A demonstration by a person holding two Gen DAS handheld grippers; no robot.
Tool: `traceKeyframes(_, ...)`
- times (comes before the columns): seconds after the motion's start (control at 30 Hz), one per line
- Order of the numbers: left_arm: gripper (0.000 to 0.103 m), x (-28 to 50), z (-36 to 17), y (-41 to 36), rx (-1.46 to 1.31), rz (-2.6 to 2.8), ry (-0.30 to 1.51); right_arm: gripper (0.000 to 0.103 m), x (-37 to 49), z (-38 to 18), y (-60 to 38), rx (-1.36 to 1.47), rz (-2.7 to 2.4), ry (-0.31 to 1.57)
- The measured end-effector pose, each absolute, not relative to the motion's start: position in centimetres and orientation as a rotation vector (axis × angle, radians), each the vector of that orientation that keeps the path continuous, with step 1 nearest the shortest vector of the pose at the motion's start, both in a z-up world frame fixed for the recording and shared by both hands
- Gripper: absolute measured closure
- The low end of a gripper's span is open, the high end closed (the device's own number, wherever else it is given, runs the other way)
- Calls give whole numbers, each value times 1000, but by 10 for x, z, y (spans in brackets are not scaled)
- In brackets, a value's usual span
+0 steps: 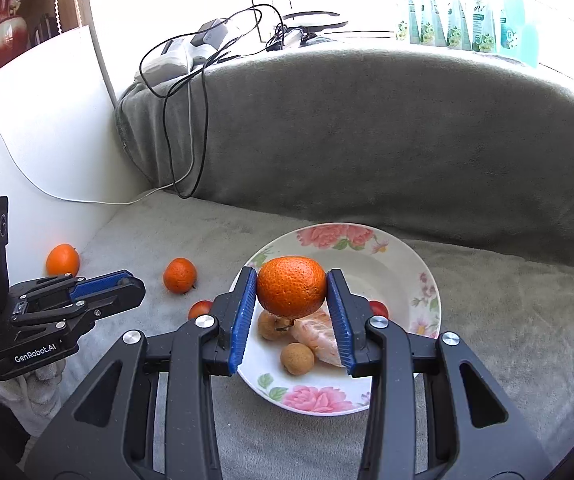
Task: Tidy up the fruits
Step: 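Carry the plum and mandarin onto the white plate and open both tools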
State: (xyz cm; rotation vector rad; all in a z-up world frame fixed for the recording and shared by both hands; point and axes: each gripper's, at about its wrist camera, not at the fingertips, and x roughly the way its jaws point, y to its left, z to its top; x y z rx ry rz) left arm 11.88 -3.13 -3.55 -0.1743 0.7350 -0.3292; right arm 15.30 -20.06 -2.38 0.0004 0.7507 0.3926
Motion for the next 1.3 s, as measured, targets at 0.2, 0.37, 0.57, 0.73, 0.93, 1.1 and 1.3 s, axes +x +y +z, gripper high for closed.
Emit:
traceKeyframes(0.2, 81, 132, -35, -49, -164, -351, 736, 65, 166, -28, -214, 20, 369, 759)
traceKeyframes(0.37, 81, 148, -35, -57, -155, -359, 744, 65, 175, -35, -224, 32, 355, 774)
traceKeyframes(0.57, 81, 162, -39, -66, -147, -365, 755, 65, 187, -45, -233, 42, 340, 795)
traceKeyframes(0.73, 81, 171, -42, -72, -145, -372, 769, 65, 196, -52, -237, 48, 334, 813)
traceKeyframes(0.93, 81, 178, -45, -78, -144, -385, 782, 65, 203, -58, -237, 58, 334, 830)
traceKeyframes(1.1, 81, 183, -47, -83, -140, -395, 786, 65, 206, -61, -236, 57, 336, 840)
traceKeyframes(1.3, 81, 184, -49, -81, -159, -397, 786, 64, 209, -63, -235, 73, 332, 844)
